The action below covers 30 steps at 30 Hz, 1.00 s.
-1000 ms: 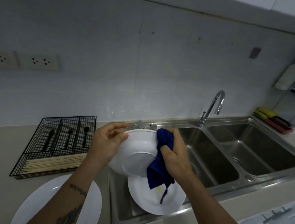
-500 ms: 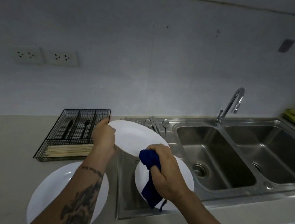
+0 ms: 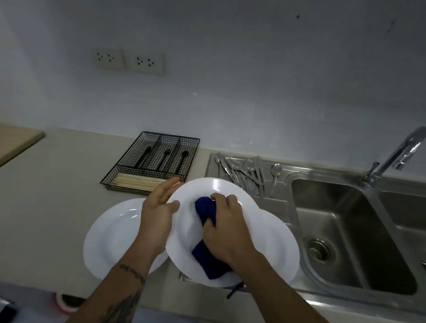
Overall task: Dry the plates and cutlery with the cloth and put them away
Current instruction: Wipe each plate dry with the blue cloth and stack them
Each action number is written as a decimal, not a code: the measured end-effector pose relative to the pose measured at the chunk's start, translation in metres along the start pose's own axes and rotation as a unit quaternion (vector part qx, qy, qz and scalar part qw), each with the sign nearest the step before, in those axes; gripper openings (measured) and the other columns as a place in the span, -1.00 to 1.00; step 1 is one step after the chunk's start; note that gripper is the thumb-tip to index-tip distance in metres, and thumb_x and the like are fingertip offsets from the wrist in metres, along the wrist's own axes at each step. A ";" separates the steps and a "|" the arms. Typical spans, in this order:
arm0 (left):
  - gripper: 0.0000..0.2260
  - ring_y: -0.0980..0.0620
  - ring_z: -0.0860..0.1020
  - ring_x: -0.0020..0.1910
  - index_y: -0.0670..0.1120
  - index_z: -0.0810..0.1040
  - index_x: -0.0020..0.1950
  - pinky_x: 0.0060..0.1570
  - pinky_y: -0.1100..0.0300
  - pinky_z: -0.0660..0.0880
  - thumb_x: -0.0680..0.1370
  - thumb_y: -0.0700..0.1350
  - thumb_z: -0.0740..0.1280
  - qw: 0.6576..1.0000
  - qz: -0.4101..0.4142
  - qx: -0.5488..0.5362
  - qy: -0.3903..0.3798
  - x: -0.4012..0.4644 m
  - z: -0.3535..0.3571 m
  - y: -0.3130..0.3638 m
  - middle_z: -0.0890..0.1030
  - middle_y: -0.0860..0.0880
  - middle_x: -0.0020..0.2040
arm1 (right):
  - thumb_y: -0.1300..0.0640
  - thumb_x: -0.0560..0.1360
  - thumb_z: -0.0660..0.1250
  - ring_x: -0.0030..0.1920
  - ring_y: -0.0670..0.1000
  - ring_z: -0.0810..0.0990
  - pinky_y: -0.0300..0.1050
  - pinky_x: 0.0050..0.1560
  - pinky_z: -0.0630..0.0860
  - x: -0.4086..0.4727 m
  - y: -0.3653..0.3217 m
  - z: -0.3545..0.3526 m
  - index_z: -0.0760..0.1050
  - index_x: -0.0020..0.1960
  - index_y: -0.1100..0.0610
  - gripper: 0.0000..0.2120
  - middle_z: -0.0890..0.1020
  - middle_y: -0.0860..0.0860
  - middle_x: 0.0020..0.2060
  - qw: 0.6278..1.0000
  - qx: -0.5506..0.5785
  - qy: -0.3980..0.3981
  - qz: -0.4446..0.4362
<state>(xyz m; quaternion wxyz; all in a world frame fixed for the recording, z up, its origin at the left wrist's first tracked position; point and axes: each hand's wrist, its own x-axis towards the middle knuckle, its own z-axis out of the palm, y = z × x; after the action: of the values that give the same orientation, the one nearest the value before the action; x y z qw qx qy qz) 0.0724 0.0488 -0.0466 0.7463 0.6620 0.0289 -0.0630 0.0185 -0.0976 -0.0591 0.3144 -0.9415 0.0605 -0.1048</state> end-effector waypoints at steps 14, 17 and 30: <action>-0.53 -0.06 0.56 0.11 -0.02 0.57 0.23 -0.07 0.15 0.50 0.48 -0.47 0.20 0.991 -0.021 -0.039 0.128 0.002 -0.130 -0.032 0.60 0.00 0.18 | 0.27 0.46 0.24 0.14 0.02 0.50 -0.09 0.22 0.46 -0.017 -0.044 0.065 0.45 0.31 0.05 -0.56 0.55 0.00 0.19 0.989 0.017 -0.149 0.011; -0.53 -0.07 0.55 0.13 -0.06 0.57 0.25 -0.05 0.15 0.49 0.48 -0.47 0.19 0.989 -0.032 -0.041 0.140 0.008 -0.152 -0.039 0.60 -0.01 0.17 | 0.31 0.48 0.18 -0.01 -0.03 0.56 -0.09 0.06 0.52 -0.015 -0.054 0.076 0.51 0.20 0.05 -0.65 0.62 -0.01 0.03 0.990 0.070 -0.103 0.069; -0.54 -0.04 0.57 0.08 -0.02 0.58 0.23 -0.09 0.10 0.54 0.48 -0.43 0.19 0.989 -0.052 -0.061 0.122 0.026 -0.189 -0.053 0.62 0.04 0.12 | 0.18 0.54 0.23 0.20 0.05 0.45 -0.07 0.24 0.43 -0.026 -0.071 0.118 0.32 0.40 0.01 -0.57 0.40 0.01 0.29 0.992 -0.049 -0.067 0.096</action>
<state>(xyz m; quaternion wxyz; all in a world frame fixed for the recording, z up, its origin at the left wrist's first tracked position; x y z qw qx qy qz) 0.0993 0.2284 -0.1247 0.7720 0.6154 0.1580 -0.0182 0.0242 0.0314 -0.1124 0.2794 -0.9506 0.1348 -0.0079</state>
